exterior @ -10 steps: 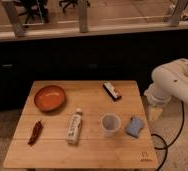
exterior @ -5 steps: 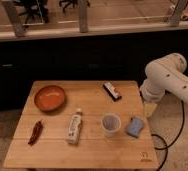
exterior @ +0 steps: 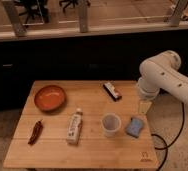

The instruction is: Move the arm in a circular motion

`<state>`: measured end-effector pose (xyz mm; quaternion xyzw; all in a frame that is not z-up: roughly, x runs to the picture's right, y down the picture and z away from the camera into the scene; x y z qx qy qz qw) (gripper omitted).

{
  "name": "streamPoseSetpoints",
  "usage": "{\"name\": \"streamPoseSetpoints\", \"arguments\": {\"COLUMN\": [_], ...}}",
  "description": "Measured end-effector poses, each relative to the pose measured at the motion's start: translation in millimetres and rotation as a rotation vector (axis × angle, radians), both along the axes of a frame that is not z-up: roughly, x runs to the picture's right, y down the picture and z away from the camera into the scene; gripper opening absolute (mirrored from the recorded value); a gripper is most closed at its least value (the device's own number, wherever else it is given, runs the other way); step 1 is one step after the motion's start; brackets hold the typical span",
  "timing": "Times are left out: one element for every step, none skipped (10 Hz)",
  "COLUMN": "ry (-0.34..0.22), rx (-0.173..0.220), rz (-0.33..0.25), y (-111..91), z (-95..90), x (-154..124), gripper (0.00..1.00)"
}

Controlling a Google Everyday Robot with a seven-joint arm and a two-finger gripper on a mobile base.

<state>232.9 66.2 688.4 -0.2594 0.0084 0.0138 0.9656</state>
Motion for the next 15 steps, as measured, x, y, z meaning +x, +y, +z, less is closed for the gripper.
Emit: {"name": "streamPoseSetpoints", "arguments": {"ry": [-0.003,-0.006,-0.012,-0.011,-0.013,-0.013,-0.017,-0.022,-0.022,-0.024,-0.027,-0.028,-0.033,-0.037,-0.041], "rx": [0.002,0.002,0.004,0.007,0.009,0.01,0.011,0.014,0.017,0.018,0.017,0.019,0.018,0.021,0.022], "rz": [0.0,0.002,-0.001,-0.001,-0.001,-0.002,-0.005,-0.007,-0.006,-0.009,-0.011,-0.018,-0.016,-0.017,-0.019], "y": [0.7,2.0,2.9,2.2,2.1,2.0,0.3,-1.9,-2.4,-3.5,-5.0,-6.5,-7.3,-9.5,-11.0], "z": [-0.4,-0.7,-0.5,-1.4,-2.1,-2.1,-1.3,-1.1,-1.8,-1.1,-0.3,1.2,1.6,3.7,4.8], "x": [-7.8,-15.2,-25.3,-26.1,-26.6,-26.6,-33.4,-47.5,-53.4,-55.9,-56.1,-58.1,-64.3,-73.3,-78.9], "gripper": [0.8,0.8,0.8,0.8,0.8,0.8,0.8,0.8,0.8,0.8,0.8,0.8,0.8,0.8,0.8]}}
